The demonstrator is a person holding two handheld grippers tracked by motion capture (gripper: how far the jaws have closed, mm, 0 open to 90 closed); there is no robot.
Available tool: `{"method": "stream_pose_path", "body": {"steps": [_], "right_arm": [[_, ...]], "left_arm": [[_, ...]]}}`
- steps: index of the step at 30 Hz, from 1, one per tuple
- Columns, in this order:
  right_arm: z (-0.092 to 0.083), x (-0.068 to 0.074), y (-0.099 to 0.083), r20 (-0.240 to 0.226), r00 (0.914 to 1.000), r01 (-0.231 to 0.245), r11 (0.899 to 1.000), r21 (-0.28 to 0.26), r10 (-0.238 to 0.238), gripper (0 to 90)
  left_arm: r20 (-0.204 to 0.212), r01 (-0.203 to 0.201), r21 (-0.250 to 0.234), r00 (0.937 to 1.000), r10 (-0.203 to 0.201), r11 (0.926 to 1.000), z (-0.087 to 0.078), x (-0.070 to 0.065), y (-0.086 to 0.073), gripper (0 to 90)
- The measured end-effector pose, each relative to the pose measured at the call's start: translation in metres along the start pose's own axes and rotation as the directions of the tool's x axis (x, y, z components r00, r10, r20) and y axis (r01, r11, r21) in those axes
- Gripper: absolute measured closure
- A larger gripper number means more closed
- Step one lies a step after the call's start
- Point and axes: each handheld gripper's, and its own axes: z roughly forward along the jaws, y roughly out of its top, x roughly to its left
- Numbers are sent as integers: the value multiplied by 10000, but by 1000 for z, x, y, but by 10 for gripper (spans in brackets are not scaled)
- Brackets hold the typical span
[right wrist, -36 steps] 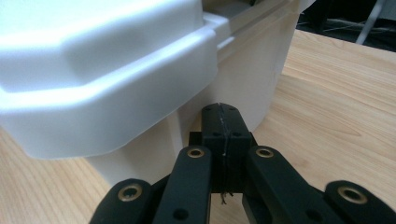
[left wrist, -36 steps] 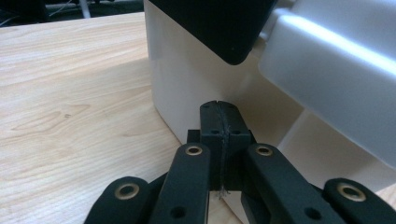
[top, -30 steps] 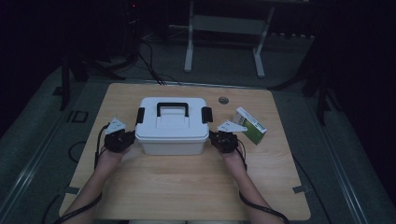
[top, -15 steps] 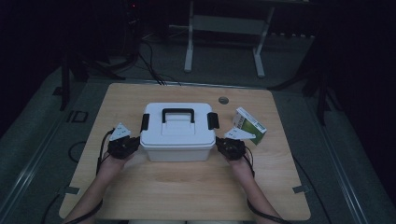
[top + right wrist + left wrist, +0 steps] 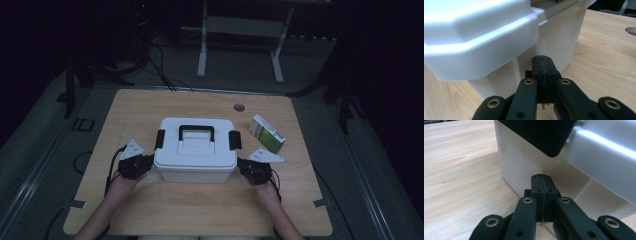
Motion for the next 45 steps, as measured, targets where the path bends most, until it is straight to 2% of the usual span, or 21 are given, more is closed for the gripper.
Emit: {"method": "stream_pose_path", "body": {"steps": [2,3,8,12,19,26,29,33,37,39,44,45], "right_arm": [[0,0,0,0,10000,0,10000,0,0,900],[-2,1,-1,2,10000,-77,10000,9,77,900],[-15,4,-8,-60,9998,-198,9998,-36,198,900],[-20,6,-11,-74,10000,-63,10000,-23,63,900],[-29,10,-15,-158,9998,-90,10000,10,90,900],[-34,15,-18,-260,9995,-167,9999,5,167,900],[-36,16,-19,-293,9994,-158,9999,0,158,900],[-37,17,-22,-397,9988,-296,9995,-72,293,900],[-39,17,-23,-496,9986,-167,9998,-66,164,900],[-39,18,-23,-520,9983,-250,9997,-83,245,900],[-39,18,-24,-522,9984,-241,9996,-126,234,900],[-39,17,-24,-577,9977,-358,9993,-94,352,900]], "left_arm": [[66,-67,2,10000,67,10000,-1,-2,-1,897],[186,-68,2,9998,68,10000,-3,-7,-3,897],[353,-45,-21,9994,46,10000,-7,-15,-7,896],[523,-121,51,9986,118,9999,-11,-20,-9,896],[540,-330,63,9980,326,9994,-18,-31,-15,896],[624,-250,-18,9977,251,9997,-23,-35,-19,895],[670,-341,-27,9972,342,9994,-25,-36,-21,895],[676,-85,-44,9977,88,10000,-25,-37,-22,894],[779,-98,-96,9969,105,9999,-26,-35,-23,893],[764,-227,-97,9968,234,9997,-26,-35,-23,893],[824,-268,-62,9962,272,9996,-26,-34,-22,892],[872,-223,-79,9959,229,9997,-26,-33,-22,892]]}}
